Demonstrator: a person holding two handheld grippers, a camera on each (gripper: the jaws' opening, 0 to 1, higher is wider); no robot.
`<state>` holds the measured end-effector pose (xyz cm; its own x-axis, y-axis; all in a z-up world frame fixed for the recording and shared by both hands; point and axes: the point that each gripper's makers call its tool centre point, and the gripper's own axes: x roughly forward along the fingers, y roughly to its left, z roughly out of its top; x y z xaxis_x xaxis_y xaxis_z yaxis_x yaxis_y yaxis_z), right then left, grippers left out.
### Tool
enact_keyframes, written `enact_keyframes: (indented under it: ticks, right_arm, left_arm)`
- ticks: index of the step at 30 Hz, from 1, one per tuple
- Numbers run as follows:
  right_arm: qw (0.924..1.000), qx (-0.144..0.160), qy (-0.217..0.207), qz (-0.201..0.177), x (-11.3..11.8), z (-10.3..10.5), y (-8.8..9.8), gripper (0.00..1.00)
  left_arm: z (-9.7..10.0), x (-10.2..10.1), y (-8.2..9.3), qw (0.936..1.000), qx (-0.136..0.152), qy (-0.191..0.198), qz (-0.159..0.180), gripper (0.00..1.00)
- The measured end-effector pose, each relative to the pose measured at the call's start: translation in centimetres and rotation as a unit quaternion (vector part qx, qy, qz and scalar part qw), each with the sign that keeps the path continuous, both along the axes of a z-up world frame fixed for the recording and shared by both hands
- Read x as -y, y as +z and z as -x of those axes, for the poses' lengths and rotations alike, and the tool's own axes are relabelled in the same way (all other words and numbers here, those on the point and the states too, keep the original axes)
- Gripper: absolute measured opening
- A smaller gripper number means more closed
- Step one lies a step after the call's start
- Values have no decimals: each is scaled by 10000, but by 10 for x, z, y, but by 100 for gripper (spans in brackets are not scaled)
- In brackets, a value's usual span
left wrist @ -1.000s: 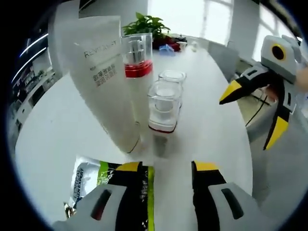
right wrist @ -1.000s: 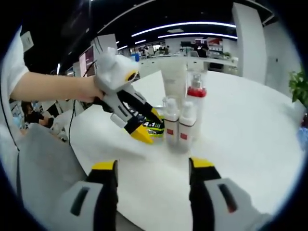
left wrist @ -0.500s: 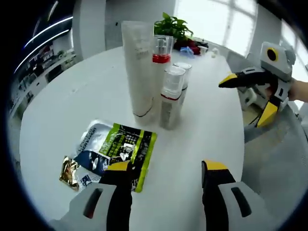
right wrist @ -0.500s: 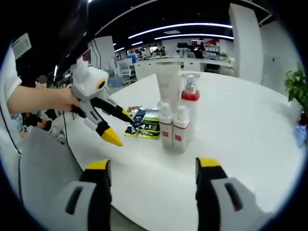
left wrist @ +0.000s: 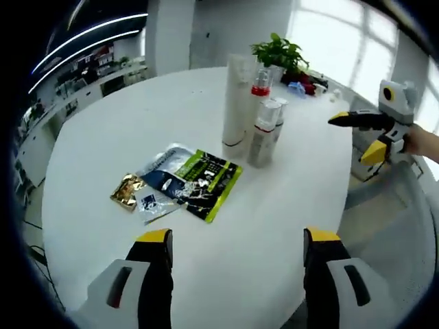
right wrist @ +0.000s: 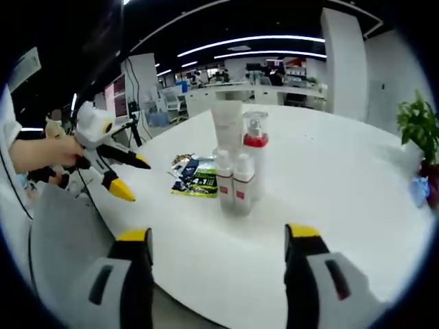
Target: Arrange the skincare products in the storage area until every visible bottle or jar stands upright without overlapping.
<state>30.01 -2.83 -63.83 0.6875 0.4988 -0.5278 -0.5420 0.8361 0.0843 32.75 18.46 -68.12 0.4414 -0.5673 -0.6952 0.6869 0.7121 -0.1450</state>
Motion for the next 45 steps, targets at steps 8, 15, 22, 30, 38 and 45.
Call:
enact_keyframes:
  ticks: [8,15,22,30,38,45]
  right_arm:
    - [10000,57,-52,-39,6,5,8,83]
    - [9999,66,-49,-60,7,13,10,85]
    - [9999,109,-56,-67,12,19,15,88]
    - [9998,119,-113,-149,18,21,18,93]
    - [9996,106,-136,-210,20,23,18,97]
    - [9996,56,-165,-235,21,24,15,100]
  left_arm:
    - [21,-18,13,9993,42,349,129,79]
    - [33,-31,21,9972,51,699,243,83]
    - [45,-45,23,9950,23,965,268,87]
    - [52,-53,27,9934,94,1096,338,97]
    - [55,-51,26,9935,56,1093,320,97]
    - [53,-47,25,9936,-28,1090,287,97]
